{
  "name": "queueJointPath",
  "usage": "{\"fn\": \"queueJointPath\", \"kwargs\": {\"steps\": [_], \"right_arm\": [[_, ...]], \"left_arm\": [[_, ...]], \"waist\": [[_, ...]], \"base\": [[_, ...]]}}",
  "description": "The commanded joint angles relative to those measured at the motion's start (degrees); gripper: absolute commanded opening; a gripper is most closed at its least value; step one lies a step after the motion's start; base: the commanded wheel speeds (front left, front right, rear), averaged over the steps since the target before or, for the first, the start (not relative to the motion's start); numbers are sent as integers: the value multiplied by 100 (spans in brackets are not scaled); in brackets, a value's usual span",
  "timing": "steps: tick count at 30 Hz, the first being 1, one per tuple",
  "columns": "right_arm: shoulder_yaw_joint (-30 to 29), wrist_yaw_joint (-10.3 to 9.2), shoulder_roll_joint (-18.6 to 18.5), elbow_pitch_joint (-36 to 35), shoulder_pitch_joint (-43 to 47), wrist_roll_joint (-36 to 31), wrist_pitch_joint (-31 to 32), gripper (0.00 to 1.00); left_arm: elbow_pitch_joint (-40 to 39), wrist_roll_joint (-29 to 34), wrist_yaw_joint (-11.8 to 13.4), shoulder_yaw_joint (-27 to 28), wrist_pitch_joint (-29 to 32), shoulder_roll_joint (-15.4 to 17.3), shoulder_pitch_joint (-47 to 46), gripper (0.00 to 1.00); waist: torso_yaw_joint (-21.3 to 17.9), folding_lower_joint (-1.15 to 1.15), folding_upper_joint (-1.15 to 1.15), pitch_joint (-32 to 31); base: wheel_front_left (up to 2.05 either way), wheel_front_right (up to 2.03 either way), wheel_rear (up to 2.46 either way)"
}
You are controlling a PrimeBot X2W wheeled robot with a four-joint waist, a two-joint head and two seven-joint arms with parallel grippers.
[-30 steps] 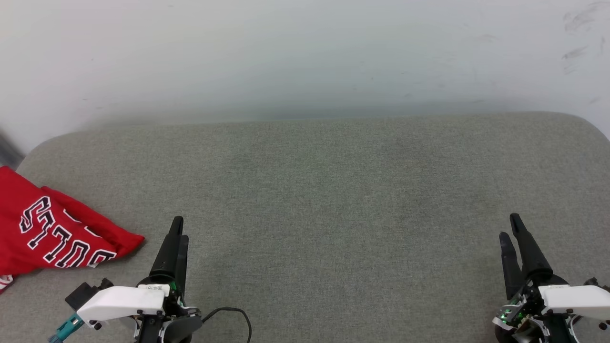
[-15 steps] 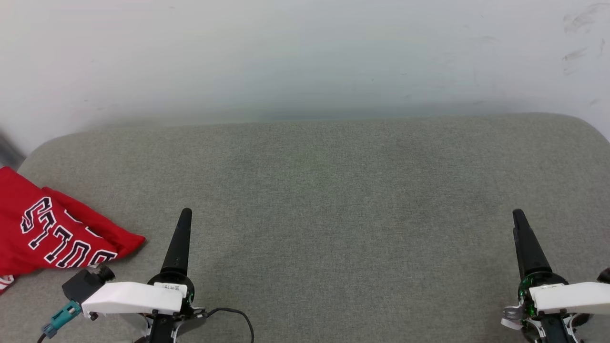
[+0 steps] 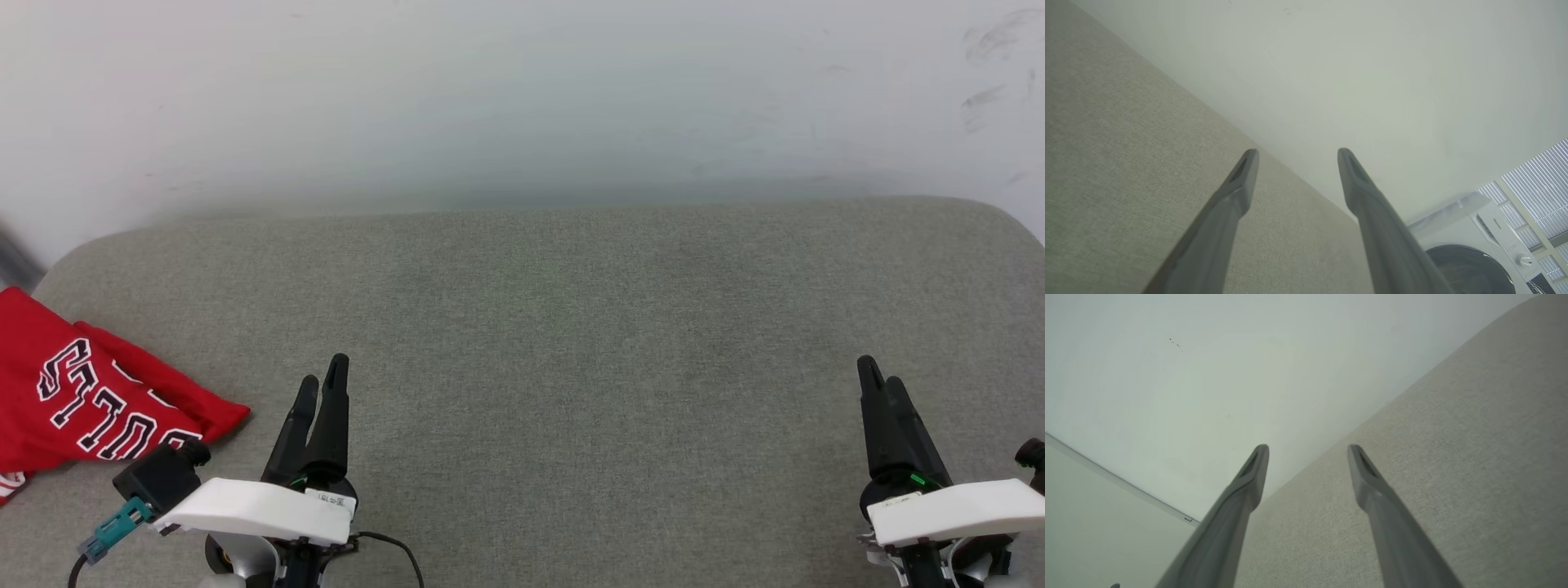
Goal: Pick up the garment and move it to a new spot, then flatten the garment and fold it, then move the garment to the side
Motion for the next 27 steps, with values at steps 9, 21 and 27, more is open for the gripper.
{"fn": "queueJointPath", "kwargs": {"steps": [9,21,27], "right_arm": [[-50,2,-32,-255,3,-977,29,100],[-4,1,-175,-464,44,-2192,188,100],[-43,1,-149,-534,95,-2624,265,100]], "left_arm": [[-86,1162,-15,-117,-201,196,34,100],[-14,2321,31,-124,-397,258,84,100],[13,2785,79,-172,-491,311,100,100]], "waist": [[-5,0,0,-17],[16,0,0,-24],[22,0,0,-36]], "base": [[0,0,0],[0,0,0],[0,0,0]]}}
